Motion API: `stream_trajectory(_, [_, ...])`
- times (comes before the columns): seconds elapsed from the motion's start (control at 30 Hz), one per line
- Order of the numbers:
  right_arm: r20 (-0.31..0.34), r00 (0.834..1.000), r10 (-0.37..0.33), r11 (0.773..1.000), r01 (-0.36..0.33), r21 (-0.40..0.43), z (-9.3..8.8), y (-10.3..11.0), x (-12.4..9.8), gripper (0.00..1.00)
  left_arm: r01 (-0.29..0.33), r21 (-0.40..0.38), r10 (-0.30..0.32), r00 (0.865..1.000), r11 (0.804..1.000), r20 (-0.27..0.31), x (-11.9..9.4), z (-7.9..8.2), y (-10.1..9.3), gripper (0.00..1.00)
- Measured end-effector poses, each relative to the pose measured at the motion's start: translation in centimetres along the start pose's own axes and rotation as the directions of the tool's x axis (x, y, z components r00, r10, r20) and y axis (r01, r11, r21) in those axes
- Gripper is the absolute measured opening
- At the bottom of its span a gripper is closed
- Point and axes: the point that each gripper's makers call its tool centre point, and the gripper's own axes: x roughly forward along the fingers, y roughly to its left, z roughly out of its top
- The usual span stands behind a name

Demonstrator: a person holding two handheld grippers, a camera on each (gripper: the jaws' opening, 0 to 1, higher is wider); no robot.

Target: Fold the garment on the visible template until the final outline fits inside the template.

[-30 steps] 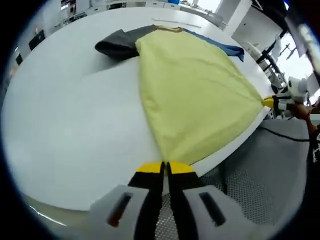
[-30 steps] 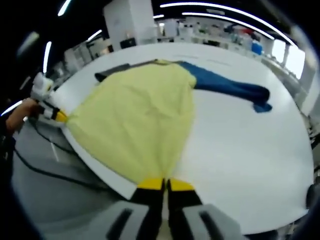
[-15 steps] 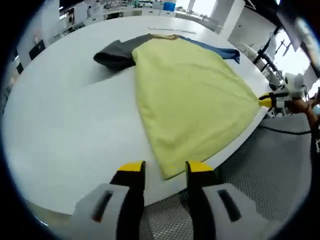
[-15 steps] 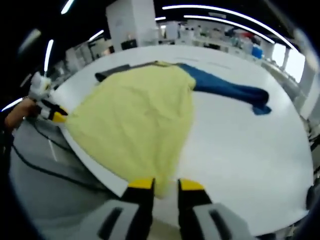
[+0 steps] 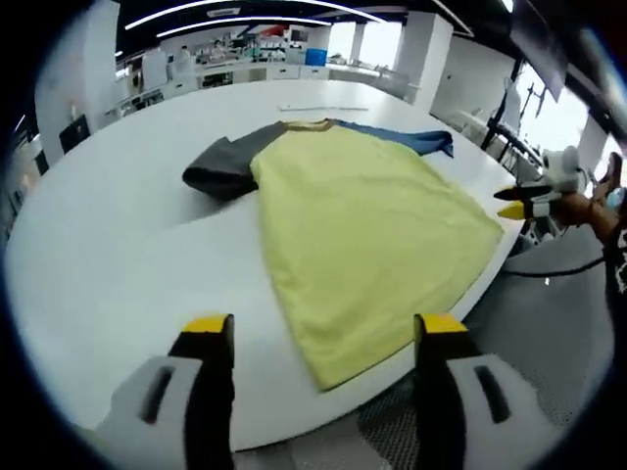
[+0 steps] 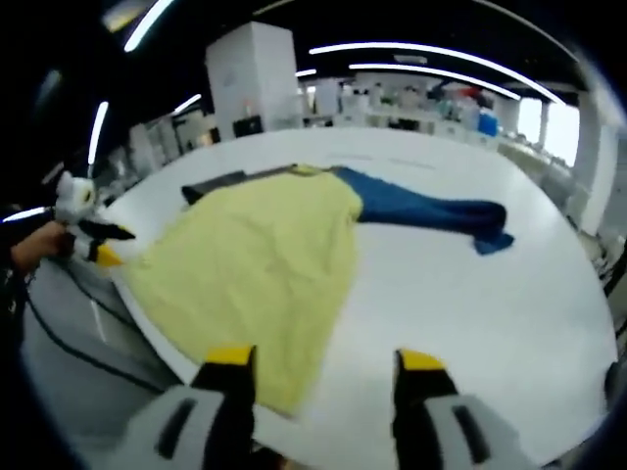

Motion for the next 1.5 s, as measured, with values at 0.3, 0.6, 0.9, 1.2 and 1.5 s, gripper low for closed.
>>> stream_trajectory(0.3, [0.058,0.998,-0.023,1.000,0.023,-0.014,2.6,-4.1,0.6,0.57,-0.013,0.013,0.012,0.998,1.000,0.059,0.1,1.2,0.4,0.93])
stream_trajectory(0.6, [0.118,0.993,-0.031,0.999,0.034,-0.022,5.6,-8.3,2.2,0.55,-0.015,0.037,0.011,0.994,0.999,0.112,0.4,2.2,1.4,0.99])
stream_trajectory(0.9, [0.133,0.989,-0.063,0.998,0.066,-0.018,7.2,-12.3,4.0,0.50,-0.031,0.051,0.023,0.988,0.998,0.154,0.4,3.5,1.4,0.99])
stream_trajectory(1.2, [0.143,0.984,-0.110,0.994,0.112,-0.003,8.1,-15.8,6.0,0.40,-0.037,0.052,0.027,0.981,0.998,0.190,0.2,4.4,0.7,0.99])
stream_trajectory(1.5, [0.123,0.983,-0.139,0.990,0.141,-0.006,8.3,-18.8,8.0,0.29,-0.044,0.054,0.034,0.982,0.998,0.184,0.6,4.8,0.4,0.97])
